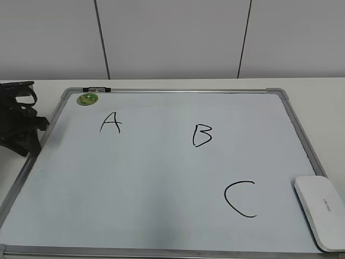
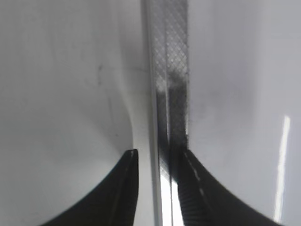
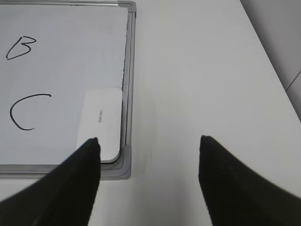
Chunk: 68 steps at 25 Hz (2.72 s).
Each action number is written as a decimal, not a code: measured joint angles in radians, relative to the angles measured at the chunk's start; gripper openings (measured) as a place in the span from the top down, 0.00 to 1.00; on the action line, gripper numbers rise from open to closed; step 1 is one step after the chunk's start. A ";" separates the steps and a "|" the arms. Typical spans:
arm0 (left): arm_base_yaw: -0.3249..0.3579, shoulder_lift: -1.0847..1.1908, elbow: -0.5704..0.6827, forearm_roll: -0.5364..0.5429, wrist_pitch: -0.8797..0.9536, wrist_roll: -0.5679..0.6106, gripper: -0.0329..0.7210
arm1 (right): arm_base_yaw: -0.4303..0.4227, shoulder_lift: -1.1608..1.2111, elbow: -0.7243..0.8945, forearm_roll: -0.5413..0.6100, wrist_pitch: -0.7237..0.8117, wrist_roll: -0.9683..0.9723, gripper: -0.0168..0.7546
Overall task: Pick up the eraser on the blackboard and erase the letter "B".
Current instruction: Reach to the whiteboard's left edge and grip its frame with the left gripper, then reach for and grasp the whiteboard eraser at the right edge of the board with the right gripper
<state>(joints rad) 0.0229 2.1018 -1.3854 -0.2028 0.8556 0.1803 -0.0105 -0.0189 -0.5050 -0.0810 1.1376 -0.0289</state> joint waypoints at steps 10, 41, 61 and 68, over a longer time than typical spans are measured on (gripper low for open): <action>0.000 0.000 -0.004 -0.012 0.008 -0.002 0.94 | 0.000 0.000 0.000 0.000 0.000 0.000 0.32; 0.000 0.000 -0.004 -0.012 0.012 -0.006 0.94 | 0.000 0.605 -0.209 0.018 -0.038 0.000 0.22; 0.000 0.000 -0.004 -0.014 0.014 -0.006 0.94 | 0.000 0.962 -0.209 0.193 -0.091 -0.025 0.22; 0.000 0.000 -0.004 -0.014 0.014 -0.006 0.94 | 0.071 1.056 -0.211 0.195 -0.152 -0.025 0.22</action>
<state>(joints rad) 0.0229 2.1018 -1.3898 -0.2170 0.8698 0.1745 0.0609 1.0375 -0.7160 0.1141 0.9852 -0.0536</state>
